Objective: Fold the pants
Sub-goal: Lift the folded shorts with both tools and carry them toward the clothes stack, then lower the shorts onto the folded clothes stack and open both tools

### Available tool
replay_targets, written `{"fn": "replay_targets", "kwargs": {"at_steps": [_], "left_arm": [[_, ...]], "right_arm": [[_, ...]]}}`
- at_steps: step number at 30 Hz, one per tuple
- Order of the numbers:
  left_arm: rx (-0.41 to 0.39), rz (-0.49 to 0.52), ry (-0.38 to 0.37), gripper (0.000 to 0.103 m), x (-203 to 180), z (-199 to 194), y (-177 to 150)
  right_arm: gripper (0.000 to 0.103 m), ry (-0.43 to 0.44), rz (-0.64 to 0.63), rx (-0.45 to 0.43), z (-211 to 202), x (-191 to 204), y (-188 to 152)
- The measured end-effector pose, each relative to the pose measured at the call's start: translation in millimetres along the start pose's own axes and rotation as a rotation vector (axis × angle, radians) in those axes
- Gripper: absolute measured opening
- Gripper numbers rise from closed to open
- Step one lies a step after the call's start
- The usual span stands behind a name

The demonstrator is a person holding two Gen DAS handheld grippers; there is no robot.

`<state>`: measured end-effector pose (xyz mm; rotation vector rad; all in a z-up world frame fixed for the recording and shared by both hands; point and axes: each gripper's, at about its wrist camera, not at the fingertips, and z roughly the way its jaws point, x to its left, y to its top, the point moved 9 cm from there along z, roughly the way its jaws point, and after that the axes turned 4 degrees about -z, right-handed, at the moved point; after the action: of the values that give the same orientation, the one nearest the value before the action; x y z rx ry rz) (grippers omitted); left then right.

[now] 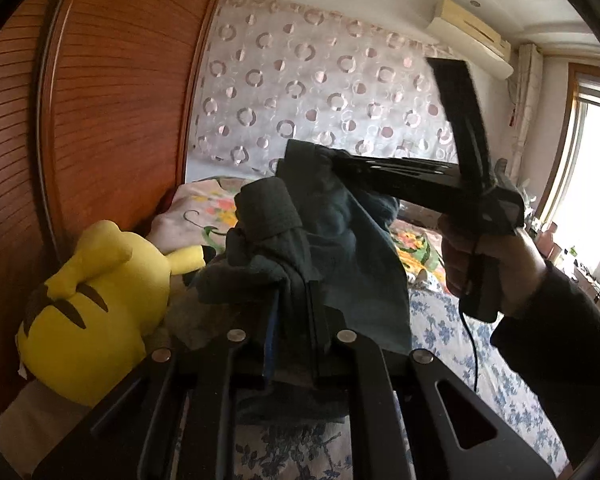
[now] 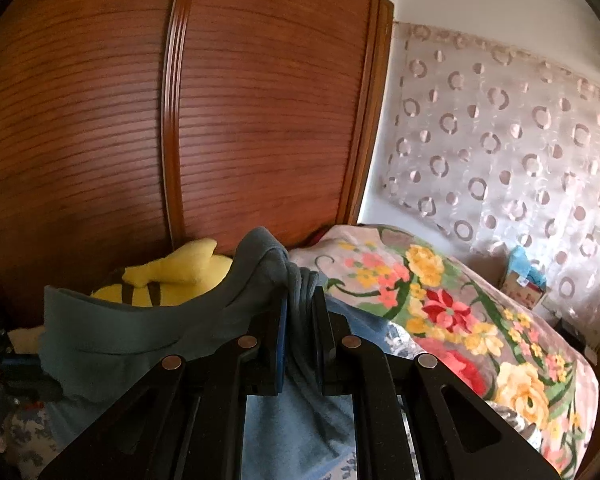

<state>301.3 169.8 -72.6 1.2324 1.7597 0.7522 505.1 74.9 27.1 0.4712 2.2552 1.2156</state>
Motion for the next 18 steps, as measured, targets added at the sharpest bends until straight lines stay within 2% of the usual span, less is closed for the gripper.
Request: {"fn": "replay_targets", "kwargs": {"at_steps": [3,5,7,8,9,10,14,18], "left_arm": [[0.014,-0.017,0.011,0.015,5,3,-2],[0.016,-0.024,0.008,0.017,6,3,-3],[0.012,-0.020,-0.004,0.021,2,1,-2],[0.012,-0.009,-0.023,0.030,-2,-1,-2],[0.017,0.005,-0.038,0.041,-6,-4,-2],[0.014,0.012,-0.042,0.044,-6,-5,-1],[-0.016,0.042,-0.030,0.045,-10,-13,9],[-0.037,0.063,0.009,0.045,-8,-10,25]], "right_arm": [[0.011,-0.009,-0.020,0.057,8,-1,-6],[0.024,-0.012,-0.013,0.051,3,-5,-5],[0.033,-0.010,0.017,0.038,-4,-10,0],[0.036,-0.008,0.034,0.032,-8,-12,2],[0.036,-0.008,0.048,0.030,-13,-14,2],[0.036,-0.009,0.058,0.027,-21,-17,0],[0.036,0.031,0.107,0.012,-42,-18,-16],[0.036,-0.003,0.133,0.058,-34,-26,-31]]}}
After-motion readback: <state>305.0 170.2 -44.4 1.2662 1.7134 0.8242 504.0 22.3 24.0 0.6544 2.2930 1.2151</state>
